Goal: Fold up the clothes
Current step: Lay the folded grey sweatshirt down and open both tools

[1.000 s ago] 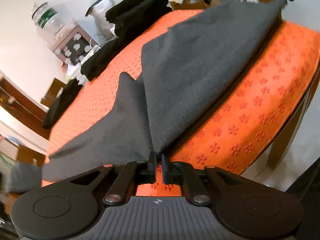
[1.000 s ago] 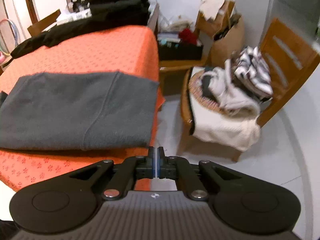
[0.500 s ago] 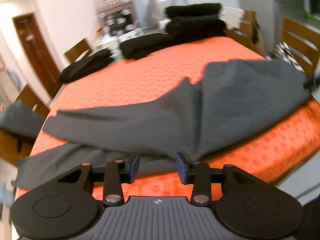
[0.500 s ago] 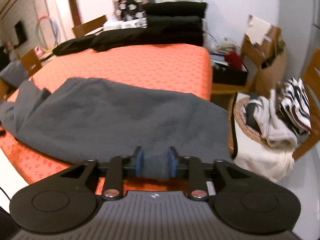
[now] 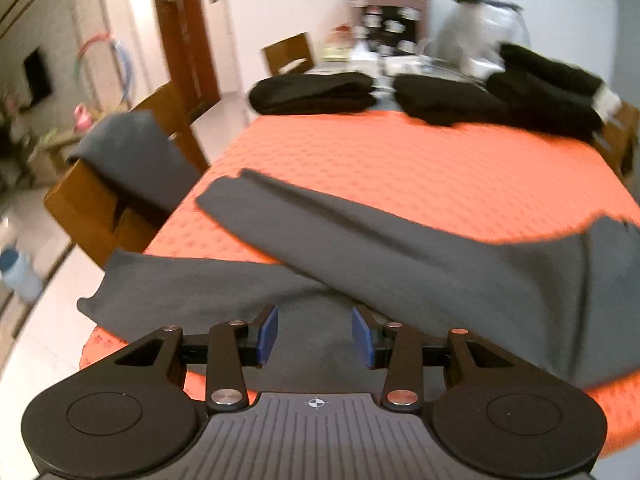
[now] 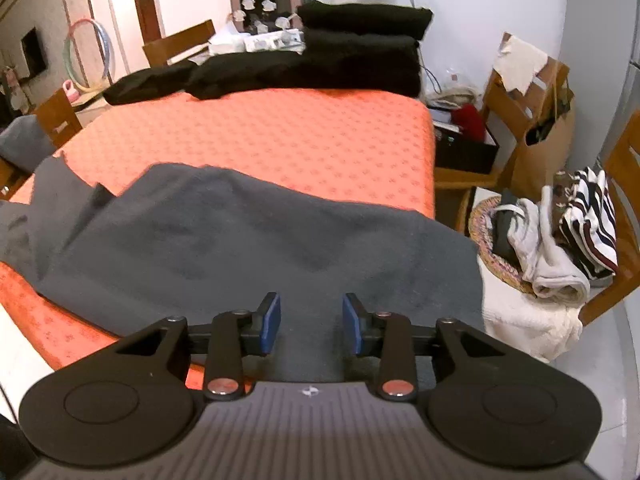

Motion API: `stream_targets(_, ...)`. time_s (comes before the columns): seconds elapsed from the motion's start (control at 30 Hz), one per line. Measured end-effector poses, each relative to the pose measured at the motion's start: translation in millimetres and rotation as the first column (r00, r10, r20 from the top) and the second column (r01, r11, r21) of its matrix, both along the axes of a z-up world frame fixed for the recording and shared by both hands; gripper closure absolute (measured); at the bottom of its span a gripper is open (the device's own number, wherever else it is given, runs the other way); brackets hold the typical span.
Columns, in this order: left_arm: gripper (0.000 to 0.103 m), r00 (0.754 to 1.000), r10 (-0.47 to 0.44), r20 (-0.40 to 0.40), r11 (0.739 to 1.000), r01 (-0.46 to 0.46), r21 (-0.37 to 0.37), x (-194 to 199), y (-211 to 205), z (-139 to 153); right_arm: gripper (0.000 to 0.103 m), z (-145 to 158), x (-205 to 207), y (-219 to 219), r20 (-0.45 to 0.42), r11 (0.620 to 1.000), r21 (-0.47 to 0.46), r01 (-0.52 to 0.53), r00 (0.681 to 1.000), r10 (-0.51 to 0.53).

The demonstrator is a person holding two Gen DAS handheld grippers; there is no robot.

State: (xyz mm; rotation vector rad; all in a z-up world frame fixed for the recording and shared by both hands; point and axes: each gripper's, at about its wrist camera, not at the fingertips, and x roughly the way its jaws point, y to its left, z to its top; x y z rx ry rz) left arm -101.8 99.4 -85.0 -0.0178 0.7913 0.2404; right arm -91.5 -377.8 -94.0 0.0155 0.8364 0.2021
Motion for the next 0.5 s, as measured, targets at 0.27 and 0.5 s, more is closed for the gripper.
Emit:
stream_targets(0.27,0.056,0.998,-0.054,-0.016,0.998,0.054,0.026,47.3,76.4,-1.4,0.061,10.0,-4.4,55.5,-0.037,0.994,0.044,0.098,0.995,-0.096)
stream_targets(0.5,0.056,0.992,-0.125,-0.027,0.992,0.125,-0.011,98.2,133.8,-13.8,0.061,14.5,-15.2,106.9,-0.058,0.970,0.097,0.224,0.974,-0.219)
